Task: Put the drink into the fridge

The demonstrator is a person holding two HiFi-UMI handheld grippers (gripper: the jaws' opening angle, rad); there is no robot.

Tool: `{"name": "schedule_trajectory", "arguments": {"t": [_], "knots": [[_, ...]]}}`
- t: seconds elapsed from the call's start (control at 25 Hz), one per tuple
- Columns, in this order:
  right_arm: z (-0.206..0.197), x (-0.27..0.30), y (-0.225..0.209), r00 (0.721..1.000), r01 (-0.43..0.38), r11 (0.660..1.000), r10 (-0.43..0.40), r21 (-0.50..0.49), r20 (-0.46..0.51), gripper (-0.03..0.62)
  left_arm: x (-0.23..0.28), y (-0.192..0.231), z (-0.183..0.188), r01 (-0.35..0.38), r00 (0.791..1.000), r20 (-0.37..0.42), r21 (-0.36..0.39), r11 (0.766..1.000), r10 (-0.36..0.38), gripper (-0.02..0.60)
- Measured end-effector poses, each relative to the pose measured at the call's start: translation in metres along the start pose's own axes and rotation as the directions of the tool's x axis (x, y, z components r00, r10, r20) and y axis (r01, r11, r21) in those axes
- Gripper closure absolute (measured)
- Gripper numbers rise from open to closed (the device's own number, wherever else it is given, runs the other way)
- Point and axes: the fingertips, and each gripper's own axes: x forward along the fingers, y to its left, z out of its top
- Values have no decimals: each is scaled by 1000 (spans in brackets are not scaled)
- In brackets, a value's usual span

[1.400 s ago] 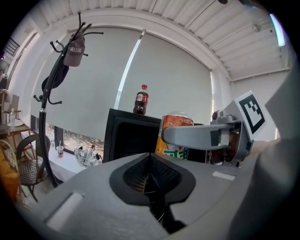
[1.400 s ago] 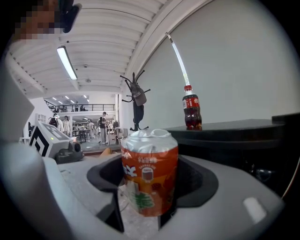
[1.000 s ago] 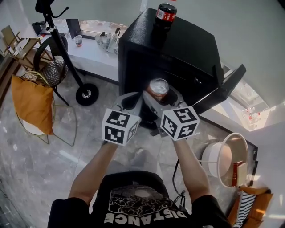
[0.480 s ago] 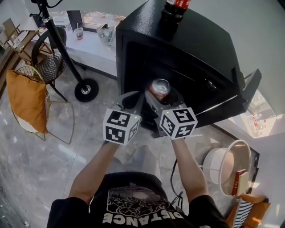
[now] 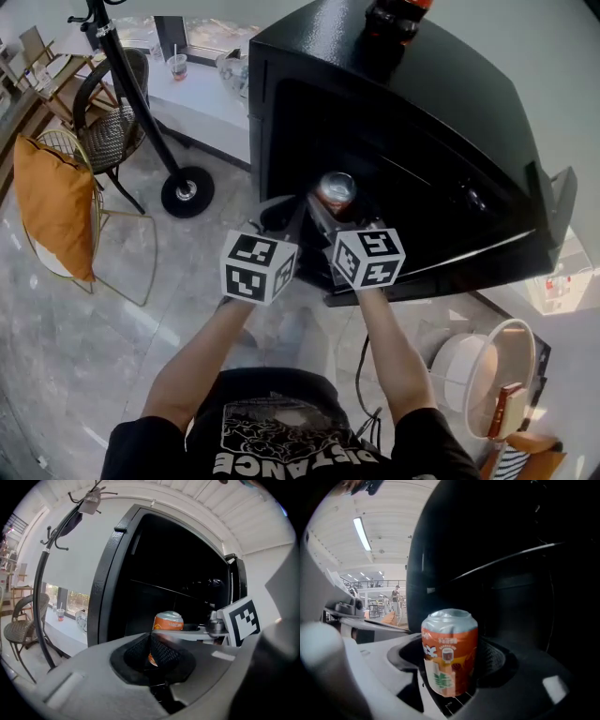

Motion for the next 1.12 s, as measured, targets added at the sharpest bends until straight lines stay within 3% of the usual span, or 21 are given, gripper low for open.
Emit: {"name": "schedule_trajectory", "arguments": {"t": [0.32,0.48,1.12], "knots": [[-33,41,-23,1000,19,1000,-19,-24,-1,261,16,11,-27,-14,1000,-10,-13,1000,14,577],[-49,61,-35,1000,27,1000,-26,16,-16,261,23,14,-36,-15,1000,-11,-22,1000,15,577],[-67,107,-70,995,104,994,-104,-17,9,261,40,16,-51,6,1000,-15,-28,1000,-7,577]]}}
